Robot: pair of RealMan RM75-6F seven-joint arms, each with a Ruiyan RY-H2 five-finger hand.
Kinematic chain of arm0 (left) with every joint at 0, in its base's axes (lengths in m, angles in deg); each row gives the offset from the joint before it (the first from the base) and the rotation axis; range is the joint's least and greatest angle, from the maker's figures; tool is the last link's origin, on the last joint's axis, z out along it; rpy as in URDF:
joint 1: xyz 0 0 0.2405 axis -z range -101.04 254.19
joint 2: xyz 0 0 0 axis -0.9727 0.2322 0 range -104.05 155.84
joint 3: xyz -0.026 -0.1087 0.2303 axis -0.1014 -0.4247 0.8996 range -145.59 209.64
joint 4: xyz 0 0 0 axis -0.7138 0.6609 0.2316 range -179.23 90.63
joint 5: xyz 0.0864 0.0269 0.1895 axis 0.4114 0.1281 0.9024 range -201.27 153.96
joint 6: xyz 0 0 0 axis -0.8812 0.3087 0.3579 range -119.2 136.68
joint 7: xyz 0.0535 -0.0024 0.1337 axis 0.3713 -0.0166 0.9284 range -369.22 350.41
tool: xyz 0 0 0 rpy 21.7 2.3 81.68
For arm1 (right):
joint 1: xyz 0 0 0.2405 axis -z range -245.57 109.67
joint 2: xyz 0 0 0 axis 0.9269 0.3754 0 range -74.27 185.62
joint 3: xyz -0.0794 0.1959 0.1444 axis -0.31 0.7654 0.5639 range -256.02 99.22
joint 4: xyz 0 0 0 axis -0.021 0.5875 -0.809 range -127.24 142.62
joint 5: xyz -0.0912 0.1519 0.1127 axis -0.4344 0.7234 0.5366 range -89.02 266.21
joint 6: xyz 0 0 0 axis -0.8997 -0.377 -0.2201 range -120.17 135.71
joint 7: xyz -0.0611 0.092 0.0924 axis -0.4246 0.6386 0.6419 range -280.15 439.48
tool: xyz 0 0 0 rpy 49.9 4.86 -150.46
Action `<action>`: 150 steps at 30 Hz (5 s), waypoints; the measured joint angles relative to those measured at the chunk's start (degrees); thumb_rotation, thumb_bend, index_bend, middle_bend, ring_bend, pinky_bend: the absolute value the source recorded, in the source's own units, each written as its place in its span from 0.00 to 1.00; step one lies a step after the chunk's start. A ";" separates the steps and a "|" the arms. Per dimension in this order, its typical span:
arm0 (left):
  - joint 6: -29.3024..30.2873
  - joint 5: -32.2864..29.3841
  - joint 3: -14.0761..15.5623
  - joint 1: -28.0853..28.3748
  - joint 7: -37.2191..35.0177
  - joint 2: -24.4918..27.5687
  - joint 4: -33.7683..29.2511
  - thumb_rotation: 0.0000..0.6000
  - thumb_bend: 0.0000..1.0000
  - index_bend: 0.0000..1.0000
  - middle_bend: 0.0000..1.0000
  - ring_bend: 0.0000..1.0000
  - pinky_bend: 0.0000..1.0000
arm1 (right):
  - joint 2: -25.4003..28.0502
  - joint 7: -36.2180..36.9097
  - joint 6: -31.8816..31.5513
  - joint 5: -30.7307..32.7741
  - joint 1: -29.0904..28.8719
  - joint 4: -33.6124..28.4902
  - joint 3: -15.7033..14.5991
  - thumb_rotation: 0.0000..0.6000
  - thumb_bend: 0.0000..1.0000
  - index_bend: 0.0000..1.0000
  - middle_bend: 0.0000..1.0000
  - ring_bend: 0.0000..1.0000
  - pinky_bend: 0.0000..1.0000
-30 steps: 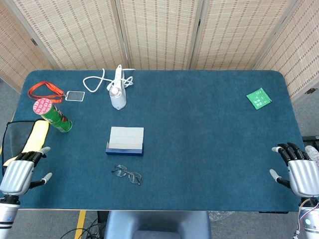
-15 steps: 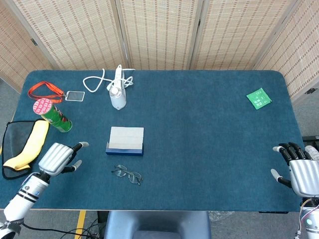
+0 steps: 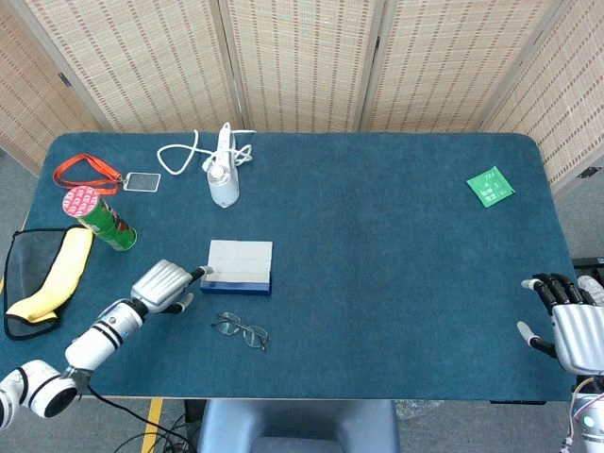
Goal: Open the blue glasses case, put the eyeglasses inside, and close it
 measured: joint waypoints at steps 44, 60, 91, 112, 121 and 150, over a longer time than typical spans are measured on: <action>2.66 -12.32 5.26 5.47 21.52 9.00 -20.46 1.00 0.57 0.28 0.99 0.91 0.97 | -0.15 2.24 -0.83 -0.17 0.62 1.45 0.05 1.00 0.21 0.27 0.25 0.26 0.30; -4.94 -13.85 5.10 12.68 29.41 1.32 -13.32 1.00 0.57 0.25 0.99 0.91 0.97 | 0.07 2.84 -1.40 0.00 1.34 1.74 -0.04 1.00 0.21 0.27 0.25 0.28 0.30; 6.23 -41.87 11.05 14.80 38.22 6.05 -15.07 1.00 0.58 0.26 0.99 0.92 0.97 | 0.00 2.81 -1.66 -0.88 1.38 1.49 0.03 1.00 0.21 0.27 0.26 0.30 0.30; 5.27 -49.55 17.41 14.52 43.35 8.09 -20.54 1.00 0.58 0.28 0.99 0.92 0.97 | 0.05 2.89 -1.49 -0.99 1.21 1.54 0.02 1.00 0.21 0.27 0.26 0.31 0.30; -1.64 -51.99 15.72 18.10 39.92 7.23 -21.76 1.00 0.58 0.28 0.99 0.92 0.97 | 0.10 3.88 -1.93 -0.75 1.74 2.27 -0.09 1.00 0.21 0.27 0.27 0.31 0.30; -0.62 -49.51 9.27 26.27 28.59 -1.22 -12.18 1.00 0.58 0.21 0.98 0.90 0.97 | 0.29 5.86 -2.45 0.07 2.79 3.76 0.07 1.00 0.21 0.27 0.27 0.32 0.30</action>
